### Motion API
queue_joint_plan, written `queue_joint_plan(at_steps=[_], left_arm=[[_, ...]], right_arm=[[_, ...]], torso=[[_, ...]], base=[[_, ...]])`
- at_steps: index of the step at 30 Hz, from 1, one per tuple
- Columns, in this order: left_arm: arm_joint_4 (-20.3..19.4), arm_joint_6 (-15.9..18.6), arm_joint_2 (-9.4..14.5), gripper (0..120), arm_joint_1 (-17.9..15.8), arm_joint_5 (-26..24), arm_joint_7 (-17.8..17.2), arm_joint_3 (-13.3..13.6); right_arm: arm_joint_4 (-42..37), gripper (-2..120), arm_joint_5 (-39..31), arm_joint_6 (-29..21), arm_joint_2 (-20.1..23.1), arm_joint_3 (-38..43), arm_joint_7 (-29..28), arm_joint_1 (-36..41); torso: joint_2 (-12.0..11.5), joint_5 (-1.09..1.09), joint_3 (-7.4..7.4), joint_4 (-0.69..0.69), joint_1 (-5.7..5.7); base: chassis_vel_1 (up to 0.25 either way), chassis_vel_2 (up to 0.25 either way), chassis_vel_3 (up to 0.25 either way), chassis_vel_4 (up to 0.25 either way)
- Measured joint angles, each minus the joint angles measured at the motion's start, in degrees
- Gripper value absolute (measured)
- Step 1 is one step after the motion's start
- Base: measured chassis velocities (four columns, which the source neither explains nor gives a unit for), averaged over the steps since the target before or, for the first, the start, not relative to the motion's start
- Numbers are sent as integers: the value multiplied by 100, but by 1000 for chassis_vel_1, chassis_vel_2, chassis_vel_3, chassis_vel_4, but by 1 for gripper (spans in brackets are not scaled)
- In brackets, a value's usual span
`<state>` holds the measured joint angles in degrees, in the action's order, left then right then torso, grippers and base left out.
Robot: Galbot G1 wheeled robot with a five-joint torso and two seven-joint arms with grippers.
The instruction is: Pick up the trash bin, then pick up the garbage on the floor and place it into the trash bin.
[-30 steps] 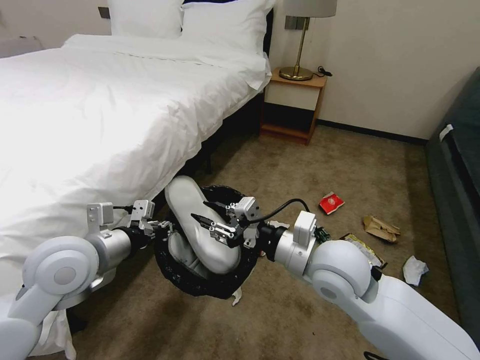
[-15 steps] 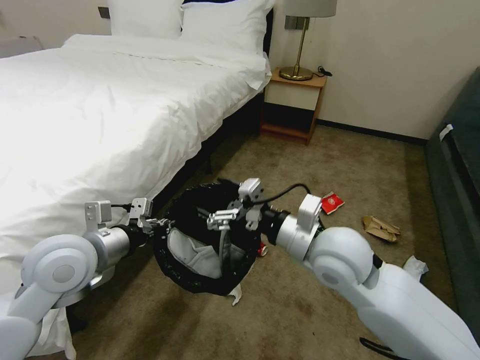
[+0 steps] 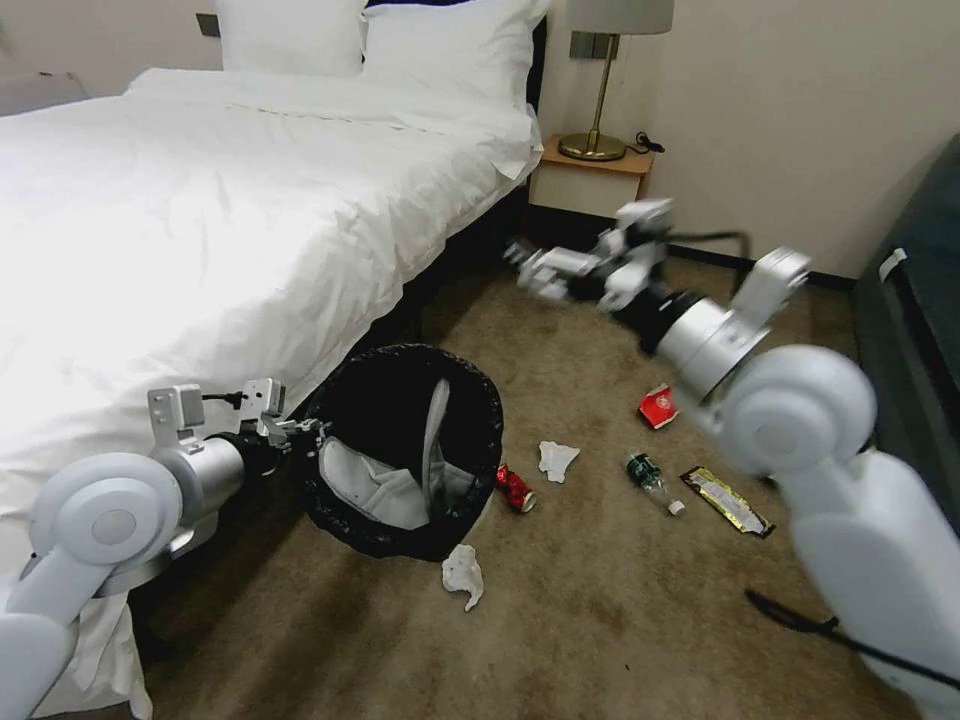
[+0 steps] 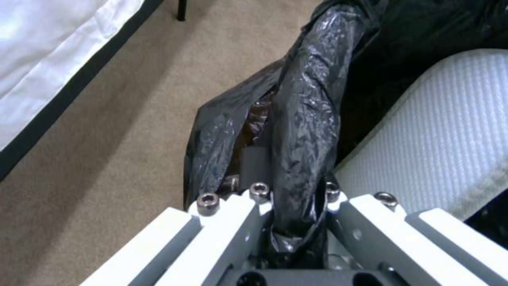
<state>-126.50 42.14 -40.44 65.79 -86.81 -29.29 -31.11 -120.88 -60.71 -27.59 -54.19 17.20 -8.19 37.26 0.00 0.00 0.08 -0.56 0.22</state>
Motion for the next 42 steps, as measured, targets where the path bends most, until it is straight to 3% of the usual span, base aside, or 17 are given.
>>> queue_joint_plan(at_steps=[12,16,18,19,22,26,31,42], left_arm=[[-3,0,-52,1,-70,-51,-63,-74],[1,0,-55,1,-136,-130,-129,-84],[-45,0,-43,1,-226,-205,-192,-105],[-45,0,-43,1,-226,-205,-192,-105],[-140,0,-28,1,-289,-303,-318,-173],[-148,0,-9,1,-361,-335,-340,-226],[-129,0,-25,1,-550,-357,-353,-255],[-201,0,-4,1,-779,-449,-364,-246]], right_arm=[[932,100,401,-206,60,143,-506,982],[1408,100,832,-203,-7,139,-260,1437],[2018,100,1593,1,-233,1,144,1879],[2018,100,1593,1,-233,1,144,1879],[2801,100,2301,491,-732,-202,601,2012],[3070,100,2449,576,-991,-304,719,2007],[3767,100,2908,921,-1505,-512,1489,1974],[4363,100,3299,1177,-1945,-1198,1795,1863]], torso=[[0,1,0,0,0],[0,1,0,-1,0],[-1,-1,0,-1,0],[-1,-1,0,-1,0],[-1,1,0,-1,0],[0,-2,-1,1,0],[0,-1,0,0,0],[0,-2,0,0,0]], base=[[0,0,0,0],[0,0,0,0],[0,0,0,0],[0,0,0,0],[0,0,0,0],[0,0,0,0],[0,0,0,0],[0,0,0,0]])
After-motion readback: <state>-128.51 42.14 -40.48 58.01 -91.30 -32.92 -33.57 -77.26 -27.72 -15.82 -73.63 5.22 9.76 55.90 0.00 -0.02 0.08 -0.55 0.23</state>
